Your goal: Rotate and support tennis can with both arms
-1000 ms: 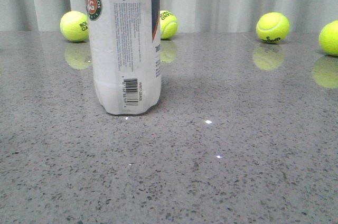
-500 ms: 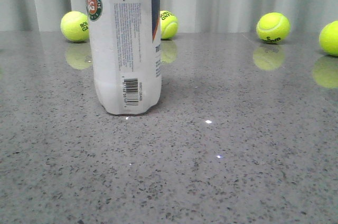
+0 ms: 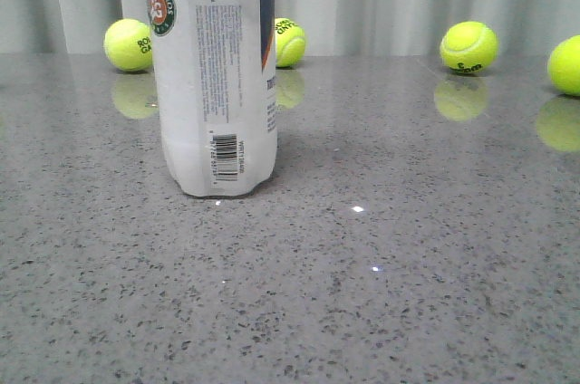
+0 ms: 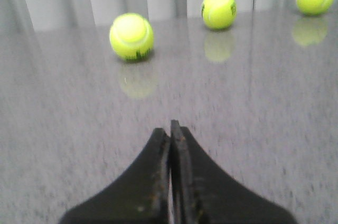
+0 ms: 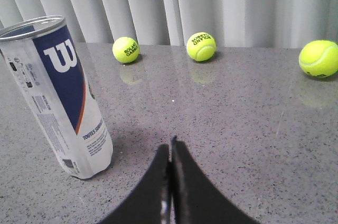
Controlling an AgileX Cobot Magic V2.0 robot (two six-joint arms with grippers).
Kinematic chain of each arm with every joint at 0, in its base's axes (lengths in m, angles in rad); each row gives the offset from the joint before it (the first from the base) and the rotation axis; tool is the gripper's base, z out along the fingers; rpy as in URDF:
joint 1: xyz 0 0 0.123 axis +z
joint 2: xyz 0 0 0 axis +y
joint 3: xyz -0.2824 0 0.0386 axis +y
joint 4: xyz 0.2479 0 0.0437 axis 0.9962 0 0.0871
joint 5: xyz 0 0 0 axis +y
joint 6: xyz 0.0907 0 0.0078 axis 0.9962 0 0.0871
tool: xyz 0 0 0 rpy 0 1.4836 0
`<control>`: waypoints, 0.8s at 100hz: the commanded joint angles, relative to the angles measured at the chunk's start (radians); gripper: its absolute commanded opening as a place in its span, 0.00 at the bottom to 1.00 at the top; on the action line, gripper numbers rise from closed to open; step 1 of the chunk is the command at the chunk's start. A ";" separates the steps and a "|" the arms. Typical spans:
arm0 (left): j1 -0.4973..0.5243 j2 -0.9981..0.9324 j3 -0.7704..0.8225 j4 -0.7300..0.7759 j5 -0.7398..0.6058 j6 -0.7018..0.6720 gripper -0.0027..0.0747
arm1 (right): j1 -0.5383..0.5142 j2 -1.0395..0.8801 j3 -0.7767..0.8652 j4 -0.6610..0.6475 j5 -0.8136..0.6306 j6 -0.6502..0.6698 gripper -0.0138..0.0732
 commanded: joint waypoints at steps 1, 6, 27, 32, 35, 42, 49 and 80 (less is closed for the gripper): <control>0.003 -0.031 0.038 -0.005 -0.134 -0.013 0.01 | -0.006 0.006 -0.025 0.006 -0.081 -0.009 0.08; 0.003 -0.031 0.044 -0.005 -0.159 -0.013 0.01 | -0.006 0.006 -0.025 0.006 -0.079 -0.009 0.08; 0.003 -0.031 0.044 -0.005 -0.159 -0.013 0.01 | -0.006 0.006 -0.025 0.006 -0.076 -0.009 0.08; 0.003 -0.031 0.044 -0.005 -0.159 -0.013 0.01 | -0.006 0.006 -0.025 0.006 -0.076 -0.009 0.08; 0.003 -0.031 0.044 -0.005 -0.159 -0.013 0.01 | -0.006 0.006 -0.025 0.006 -0.076 -0.009 0.08; 0.003 -0.031 0.044 -0.005 -0.159 -0.013 0.01 | -0.006 0.006 -0.025 0.006 -0.076 -0.009 0.08; 0.003 -0.031 0.044 -0.005 -0.159 -0.013 0.01 | -0.006 0.006 -0.025 0.006 -0.076 -0.009 0.08; 0.003 -0.031 0.044 -0.005 -0.159 -0.013 0.01 | -0.006 0.006 -0.025 0.006 -0.076 -0.009 0.08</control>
